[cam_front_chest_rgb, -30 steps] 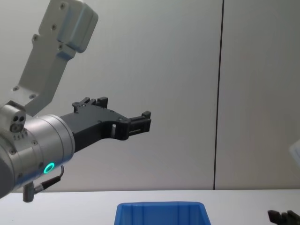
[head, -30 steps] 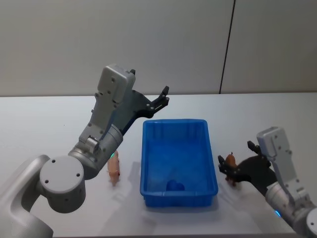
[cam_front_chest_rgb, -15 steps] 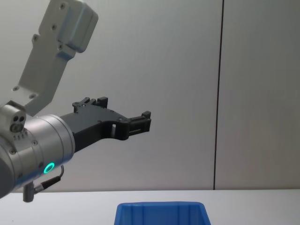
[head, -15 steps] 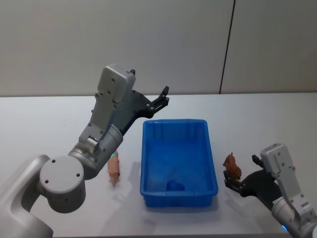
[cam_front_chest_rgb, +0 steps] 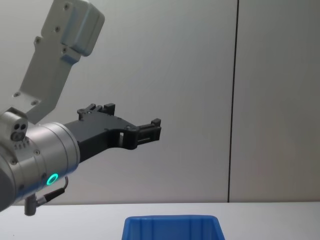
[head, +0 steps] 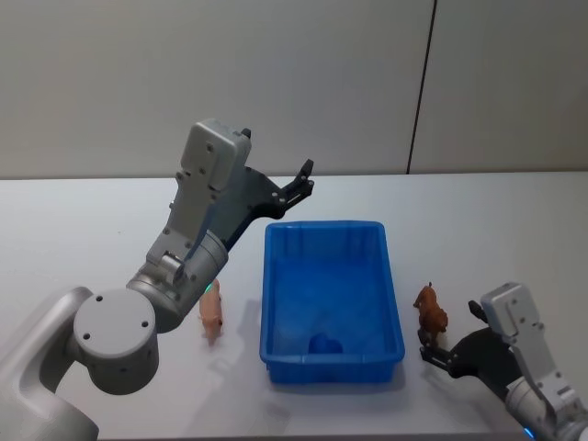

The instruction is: Pick up the two dolls from the table and place them into the box.

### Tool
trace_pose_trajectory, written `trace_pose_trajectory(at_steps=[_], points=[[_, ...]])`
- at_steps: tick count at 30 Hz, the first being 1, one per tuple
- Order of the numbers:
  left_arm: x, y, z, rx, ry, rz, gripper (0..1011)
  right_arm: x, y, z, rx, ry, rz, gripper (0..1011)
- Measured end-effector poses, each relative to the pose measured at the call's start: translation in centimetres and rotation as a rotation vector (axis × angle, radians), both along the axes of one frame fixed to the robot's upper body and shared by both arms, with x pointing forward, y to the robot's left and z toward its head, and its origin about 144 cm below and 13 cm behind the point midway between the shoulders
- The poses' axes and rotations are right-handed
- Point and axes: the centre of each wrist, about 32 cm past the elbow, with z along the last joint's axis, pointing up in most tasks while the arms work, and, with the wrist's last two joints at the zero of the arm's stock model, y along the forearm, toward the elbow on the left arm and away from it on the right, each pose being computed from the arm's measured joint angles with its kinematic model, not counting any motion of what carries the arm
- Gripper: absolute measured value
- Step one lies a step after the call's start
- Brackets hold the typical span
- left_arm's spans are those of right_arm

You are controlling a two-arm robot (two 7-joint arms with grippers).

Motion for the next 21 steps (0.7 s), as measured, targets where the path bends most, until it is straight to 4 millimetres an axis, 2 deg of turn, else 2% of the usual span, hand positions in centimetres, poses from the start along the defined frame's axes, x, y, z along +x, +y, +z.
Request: trace_pose_trajectory(at_steps=[14, 21], points=[[0.0, 0.0, 0.0, 0.0, 0.0, 0.0, 1001, 1.2, 0.1, -0.9, 0.017, -0.02, 0.037, 1003], [0.0, 0.0, 0.0, 0.0, 0.0, 0.0, 1001, 1.8, 0.3, -1.1, 0.024, -0.024, 0.05, 867]])
